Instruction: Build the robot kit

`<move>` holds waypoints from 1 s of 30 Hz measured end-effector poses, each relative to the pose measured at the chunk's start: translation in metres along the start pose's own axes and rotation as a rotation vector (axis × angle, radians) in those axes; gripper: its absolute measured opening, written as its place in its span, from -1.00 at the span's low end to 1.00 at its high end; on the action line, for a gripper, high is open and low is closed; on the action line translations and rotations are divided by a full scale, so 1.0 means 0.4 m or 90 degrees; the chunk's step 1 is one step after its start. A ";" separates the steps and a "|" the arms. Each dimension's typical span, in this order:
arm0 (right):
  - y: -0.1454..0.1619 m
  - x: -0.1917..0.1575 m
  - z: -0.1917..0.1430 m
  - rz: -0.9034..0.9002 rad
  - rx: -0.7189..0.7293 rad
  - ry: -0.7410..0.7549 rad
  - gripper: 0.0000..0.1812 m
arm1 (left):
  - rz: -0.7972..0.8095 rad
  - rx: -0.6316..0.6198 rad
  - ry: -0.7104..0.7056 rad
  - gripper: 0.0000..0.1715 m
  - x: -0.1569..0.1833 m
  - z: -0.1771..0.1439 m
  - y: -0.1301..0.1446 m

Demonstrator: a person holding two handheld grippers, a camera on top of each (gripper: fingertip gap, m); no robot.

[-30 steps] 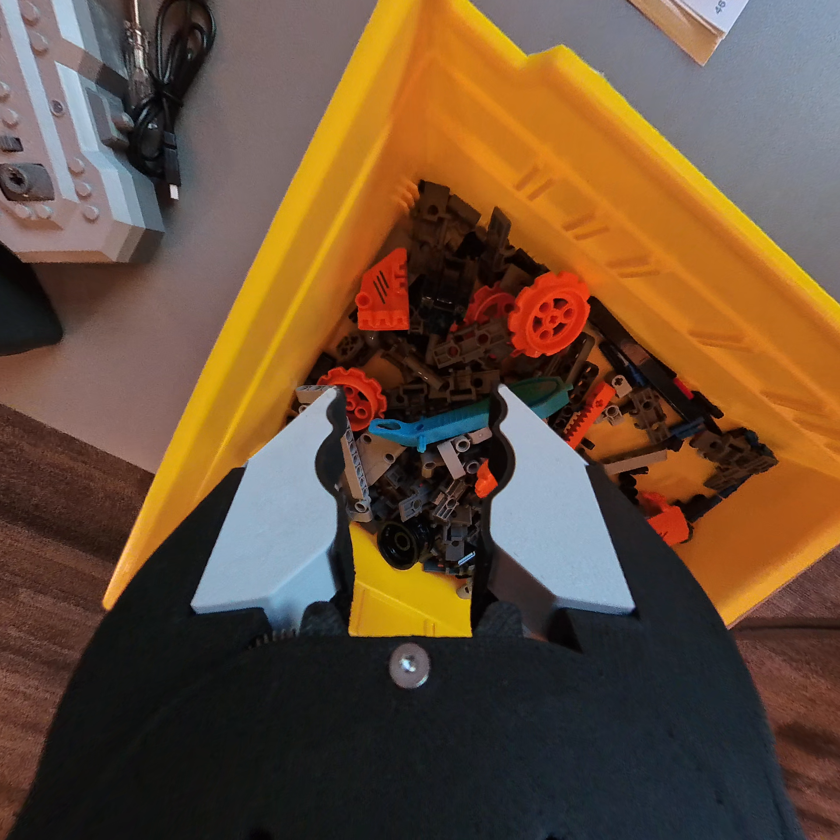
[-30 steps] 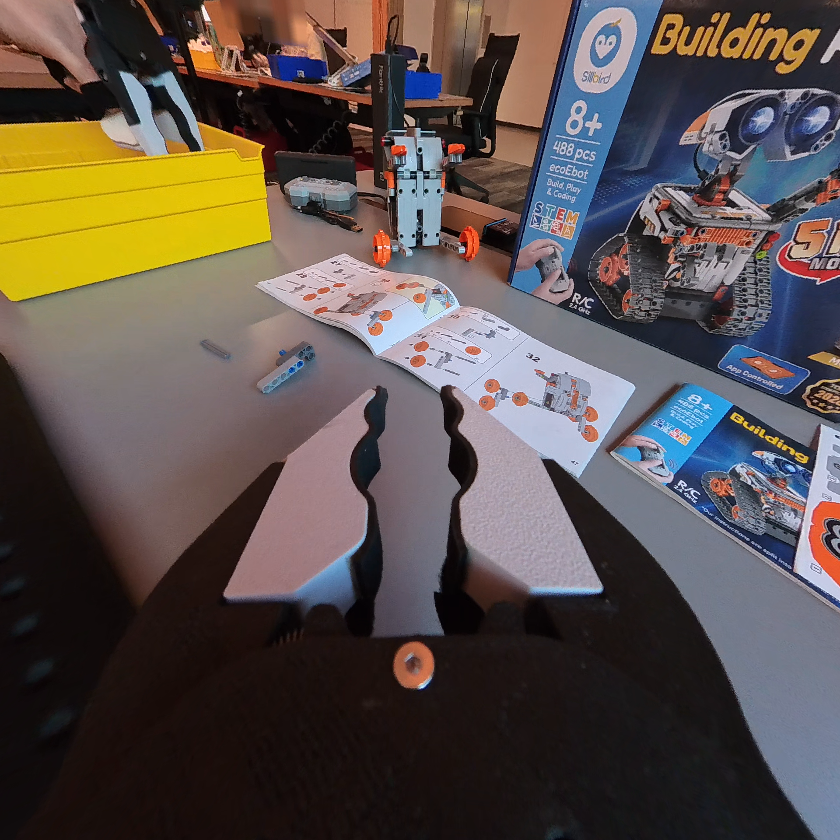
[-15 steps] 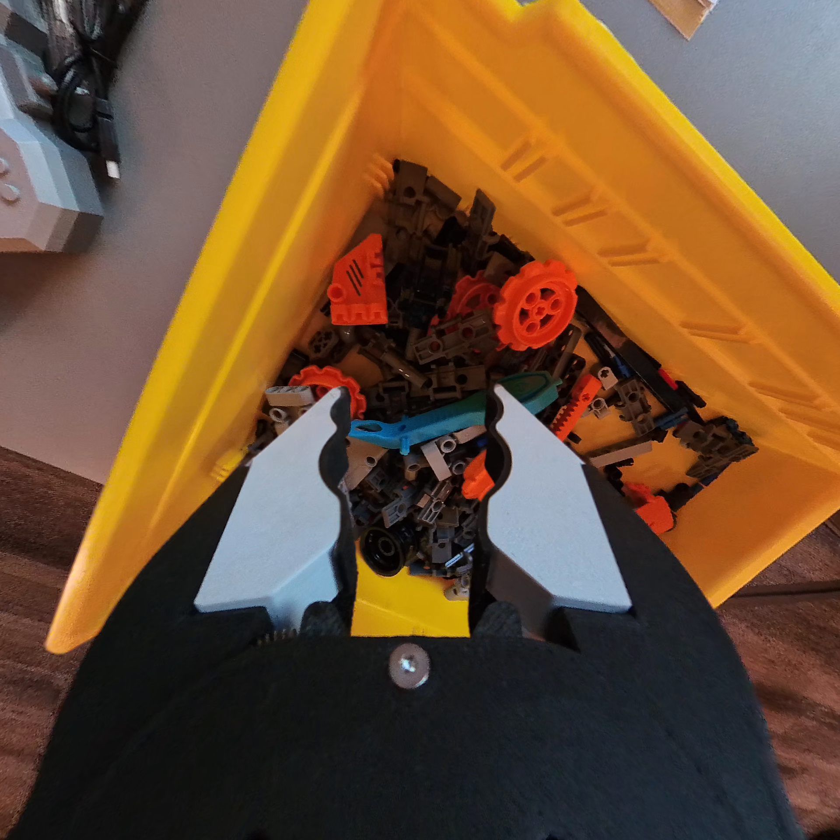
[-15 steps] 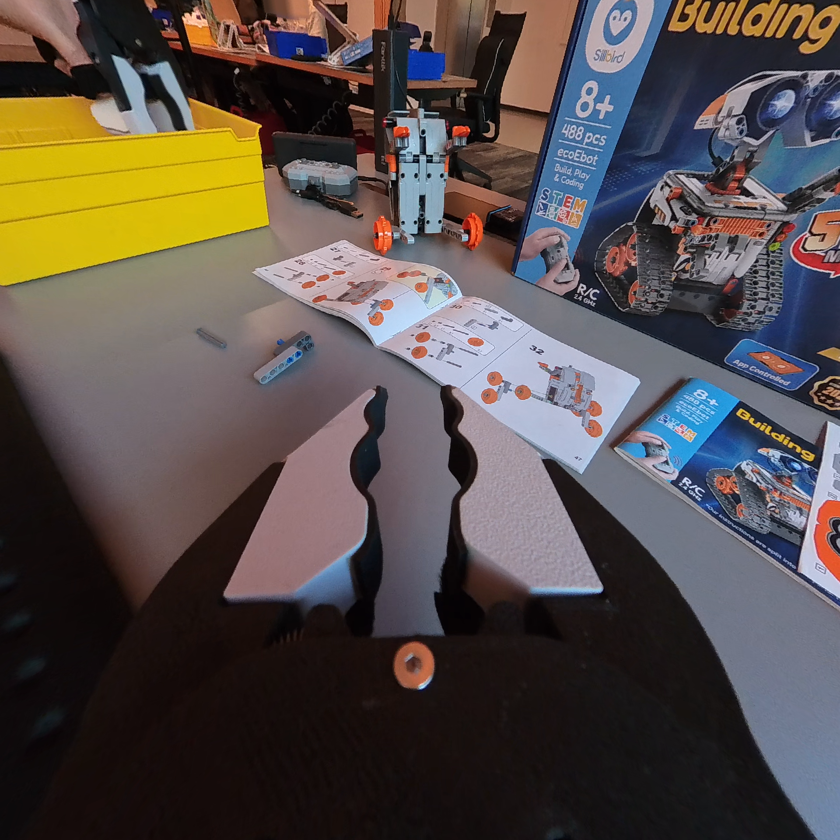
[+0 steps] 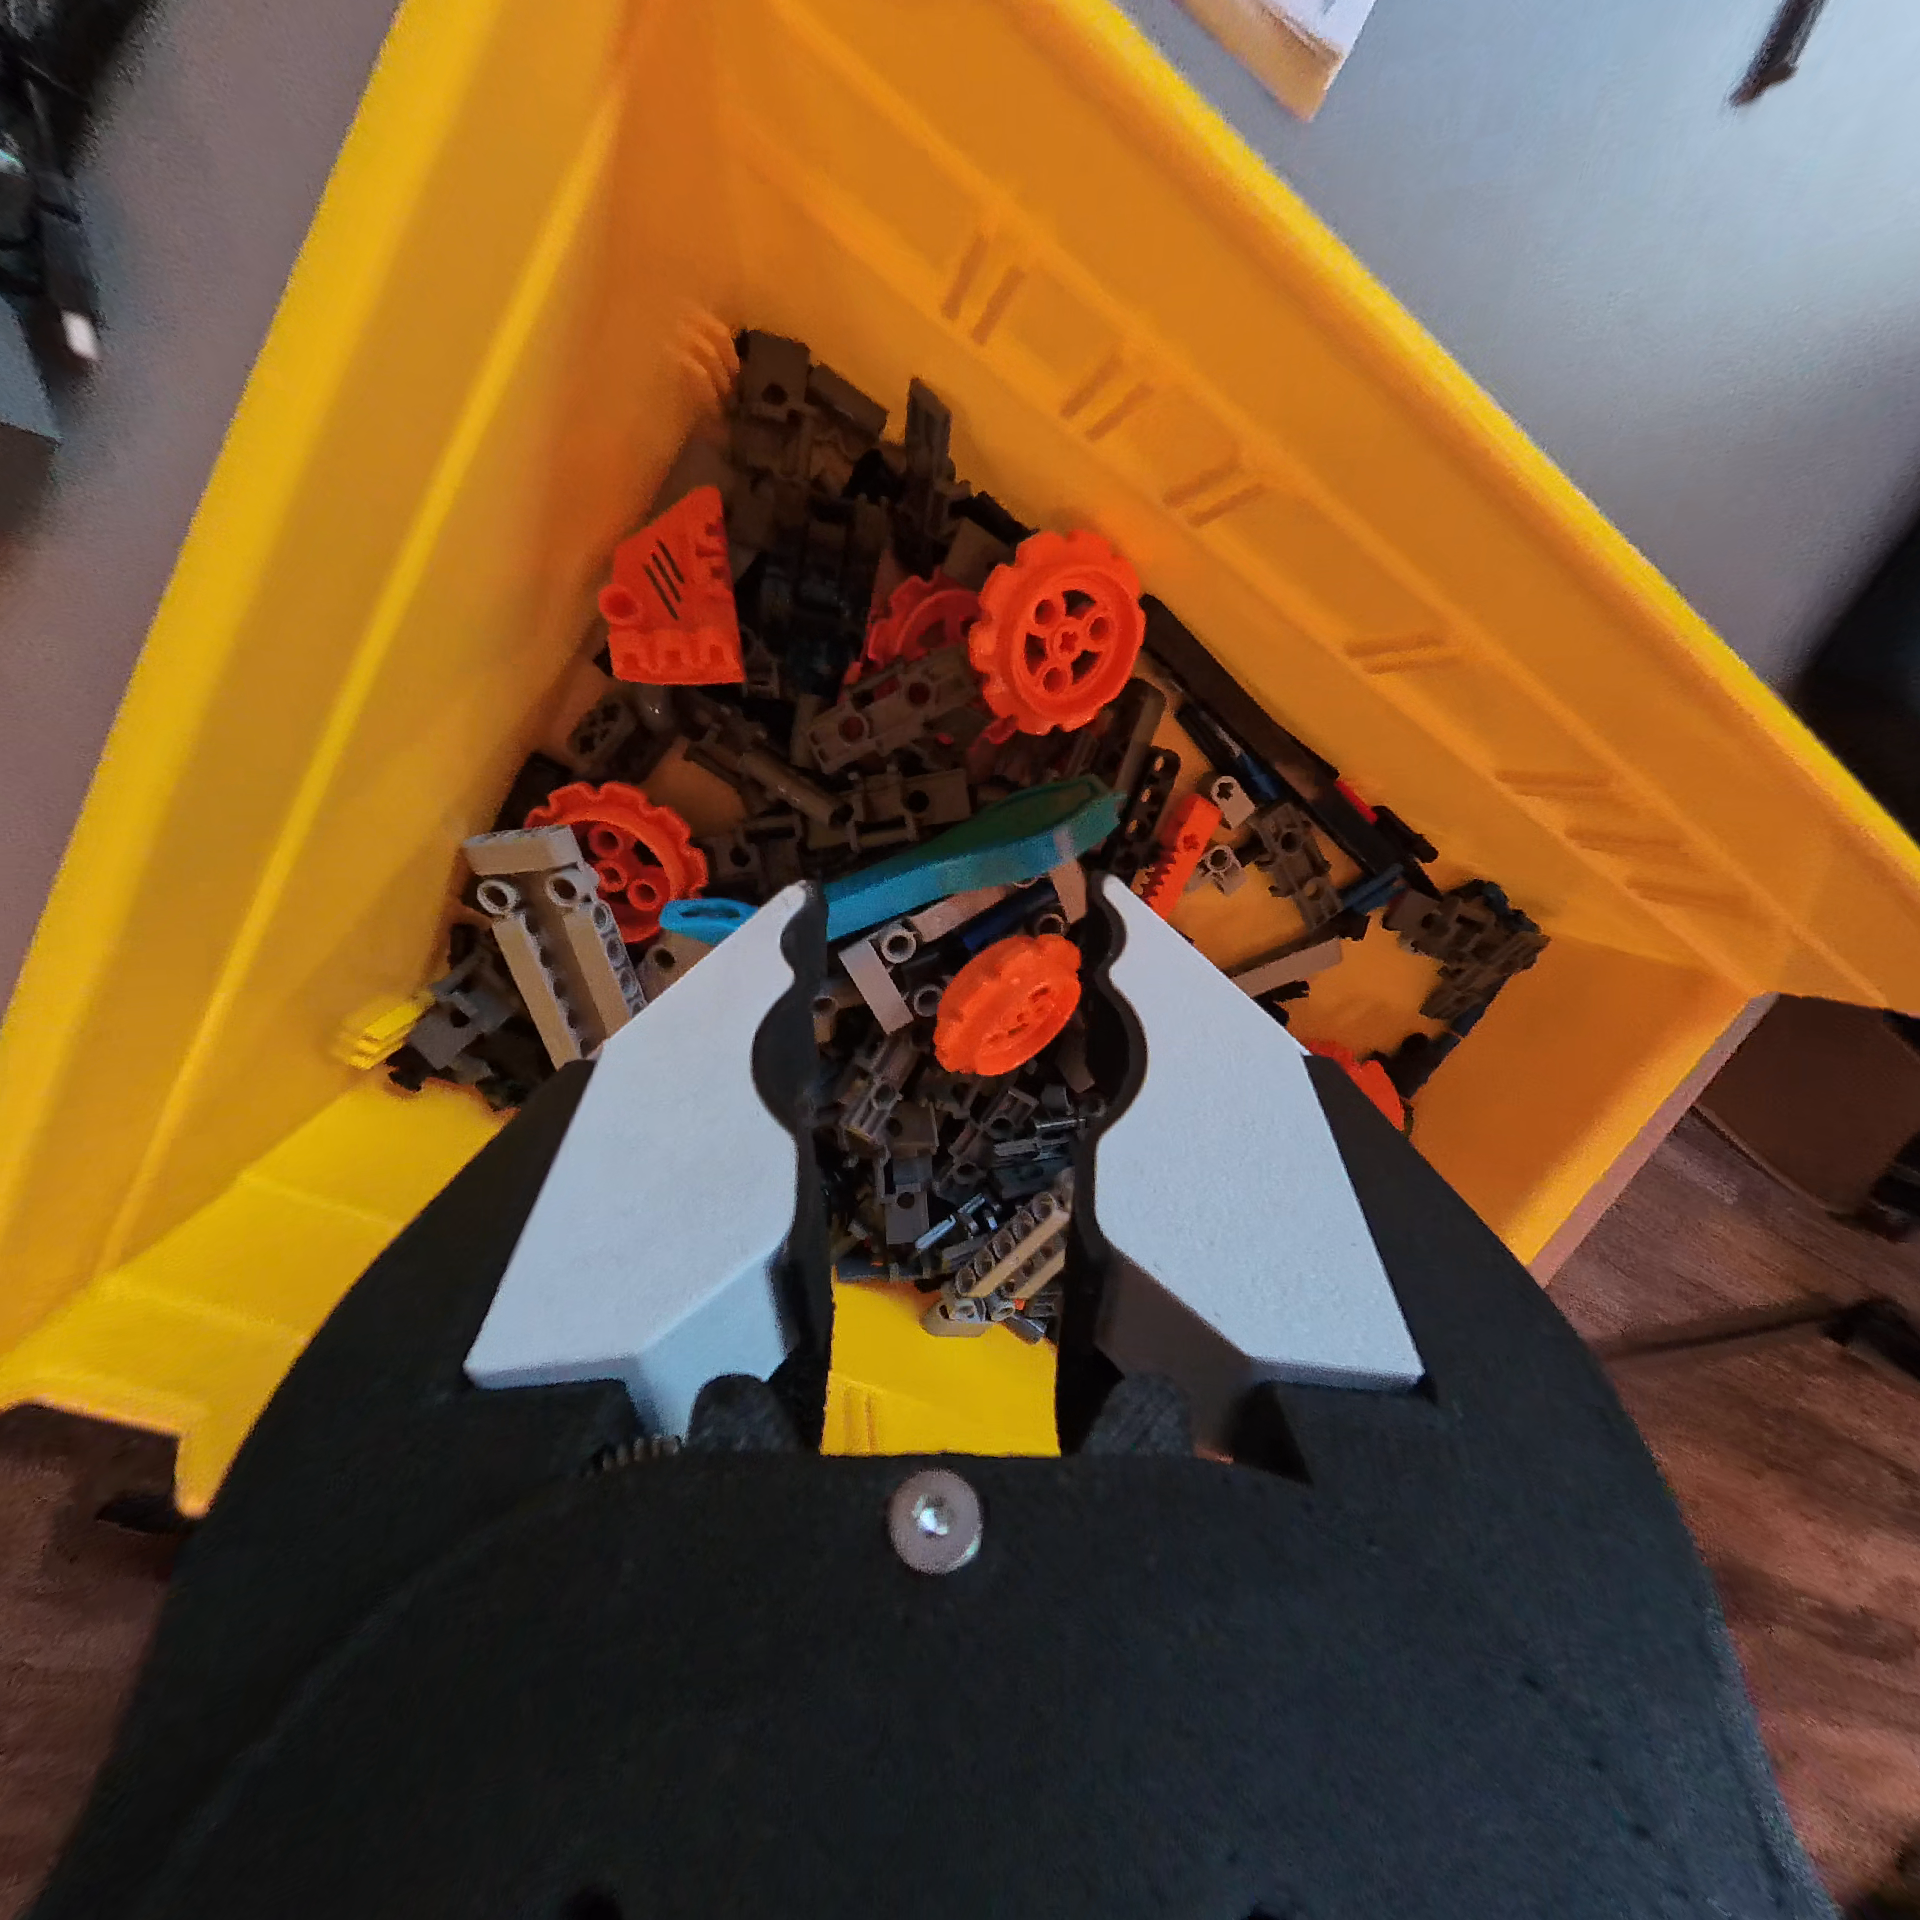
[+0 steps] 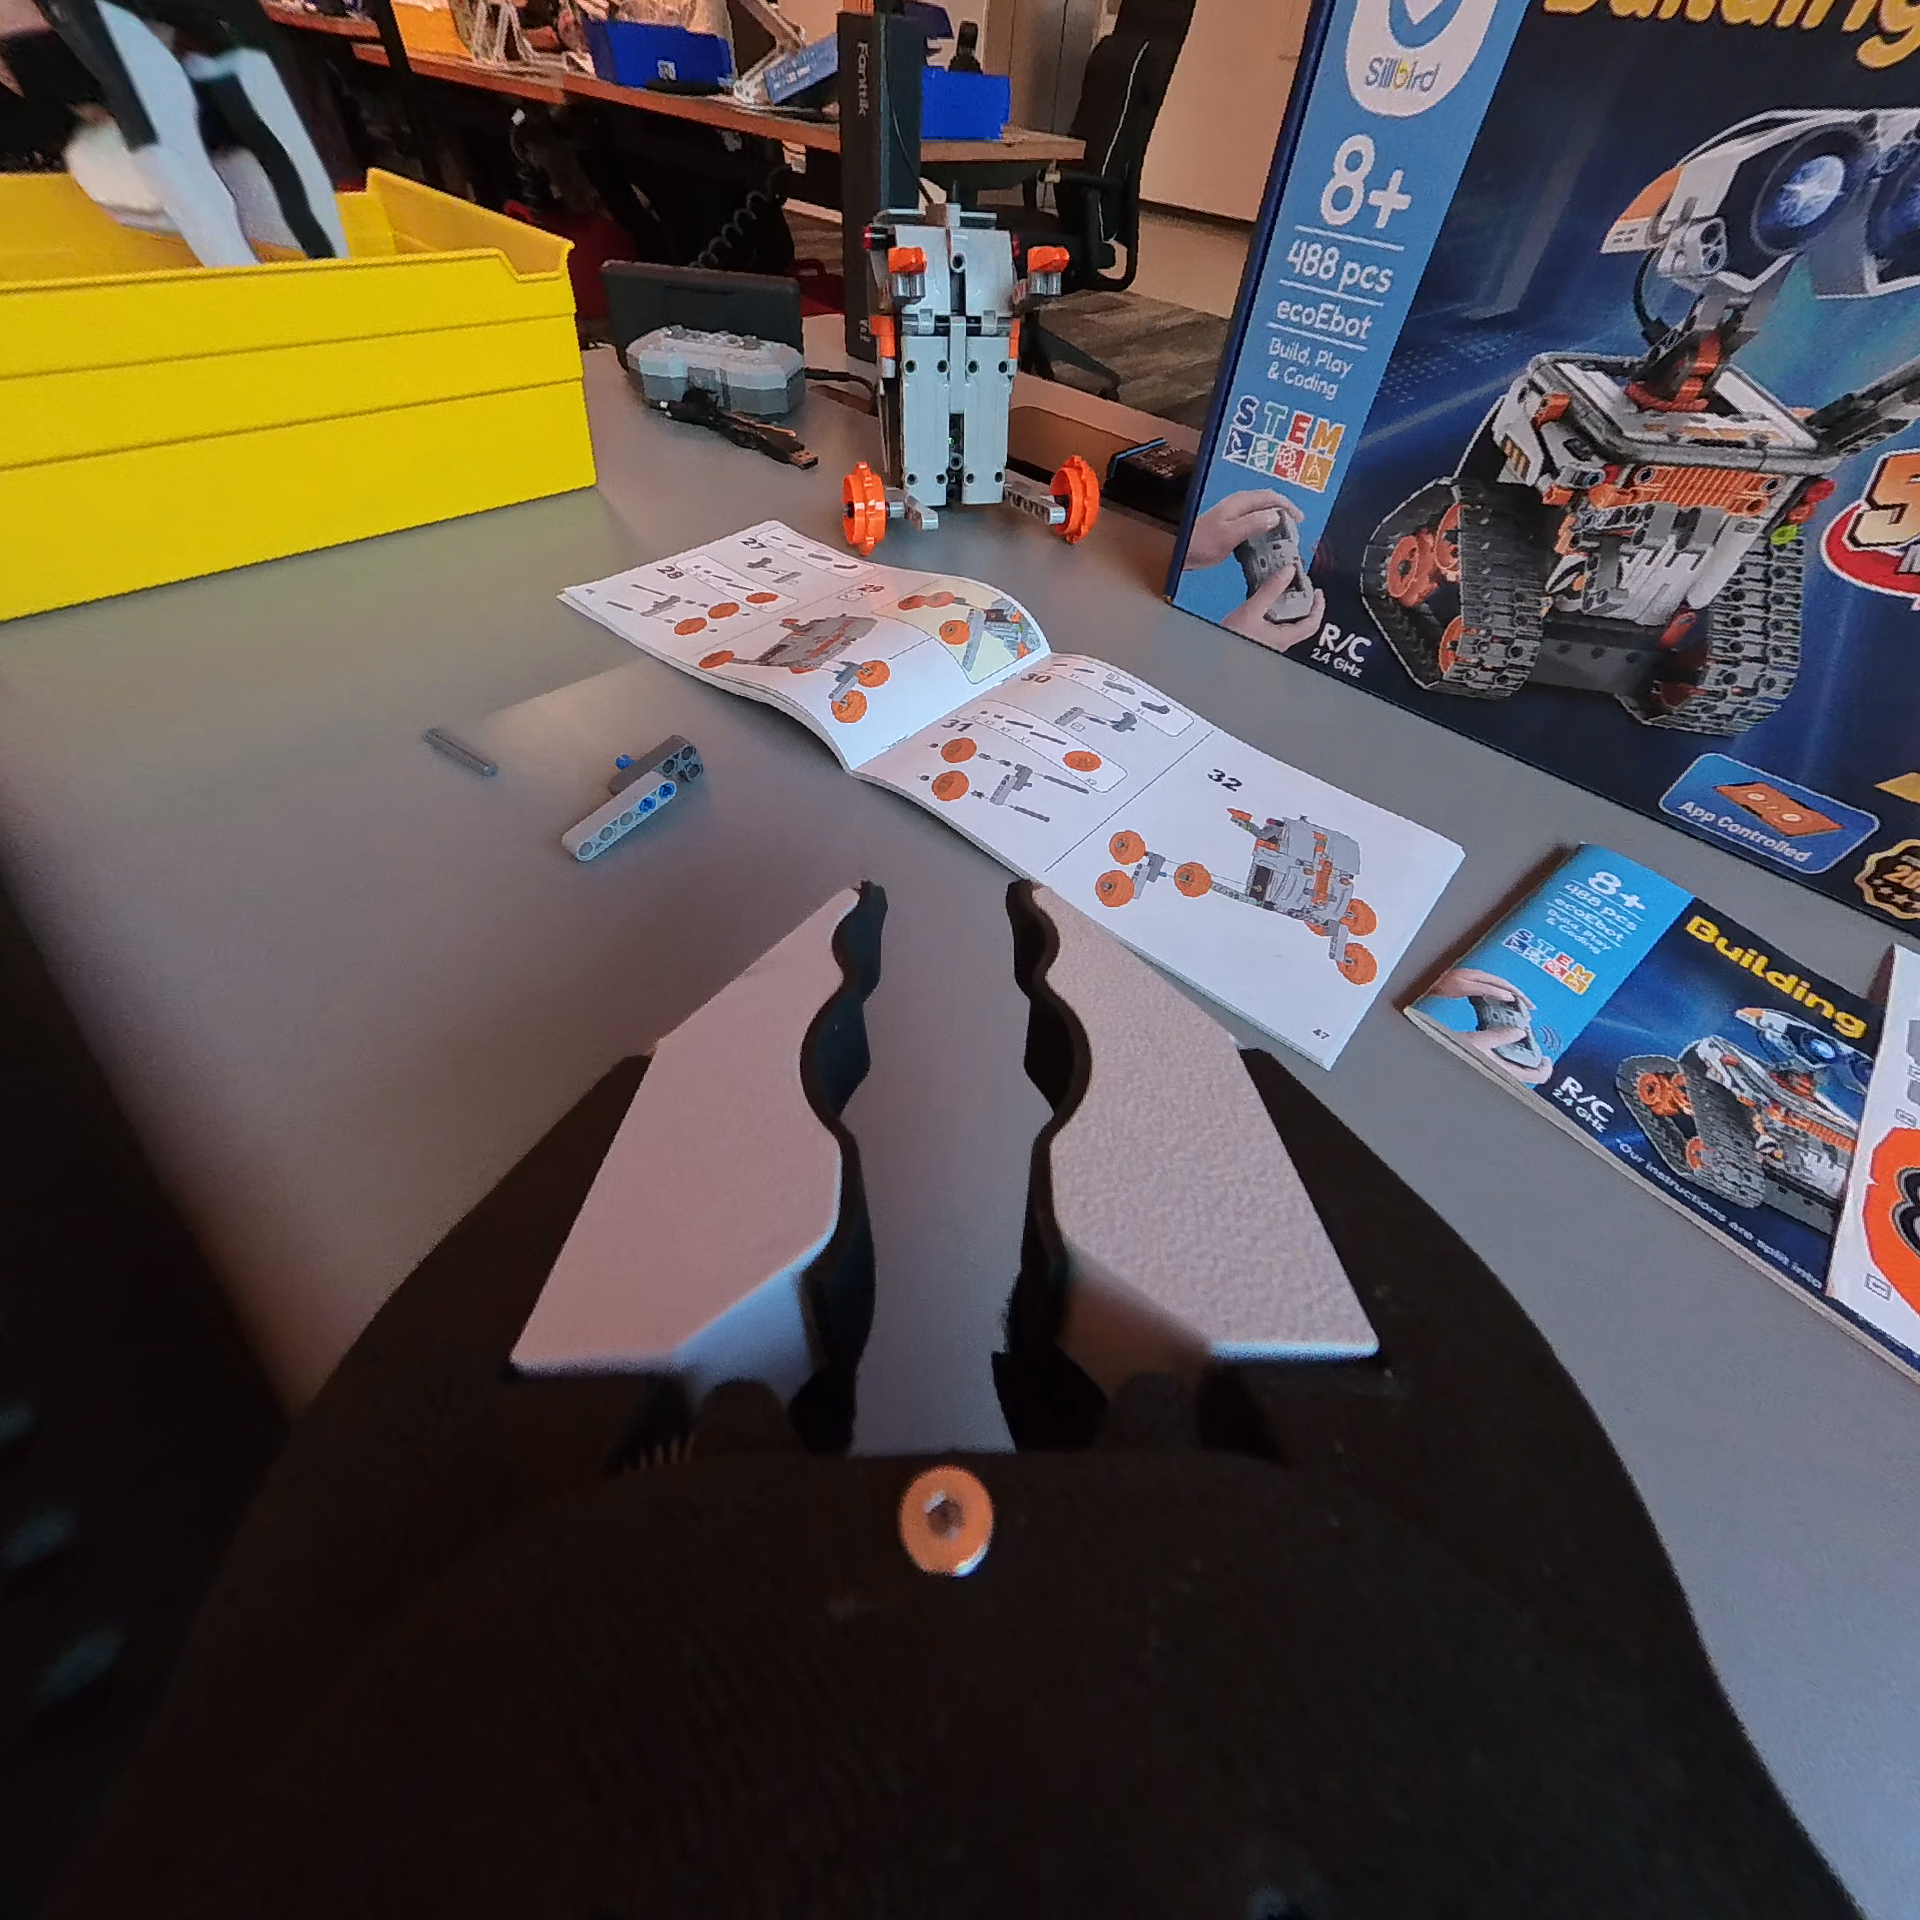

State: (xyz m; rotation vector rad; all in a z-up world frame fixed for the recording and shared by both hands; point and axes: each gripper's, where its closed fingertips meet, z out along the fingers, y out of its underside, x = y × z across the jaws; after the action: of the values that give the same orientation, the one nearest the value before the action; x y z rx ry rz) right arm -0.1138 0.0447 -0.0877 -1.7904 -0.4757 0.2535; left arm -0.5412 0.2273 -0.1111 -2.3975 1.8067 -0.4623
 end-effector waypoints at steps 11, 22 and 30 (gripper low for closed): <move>0.011 -0.001 0.012 -0.005 -0.017 -0.001 -0.74 | 0.035 -0.095 -0.004 -0.65 0.120 -0.062 0.168; 0.013 -0.001 0.011 -0.012 -0.020 0.004 -0.74 | 0.081 -0.129 -0.063 -0.63 0.109 -0.010 0.200; 0.017 -0.003 0.014 -0.016 -0.027 0.002 -0.74 | 0.105 -0.156 -0.097 -0.60 0.088 0.017 0.228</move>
State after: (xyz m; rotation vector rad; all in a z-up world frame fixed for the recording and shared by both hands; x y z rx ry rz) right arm -0.1157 0.0478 -0.0960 -1.8253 -0.5041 0.2244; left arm -0.6144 0.1669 -0.1352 -2.3269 2.0727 -0.0429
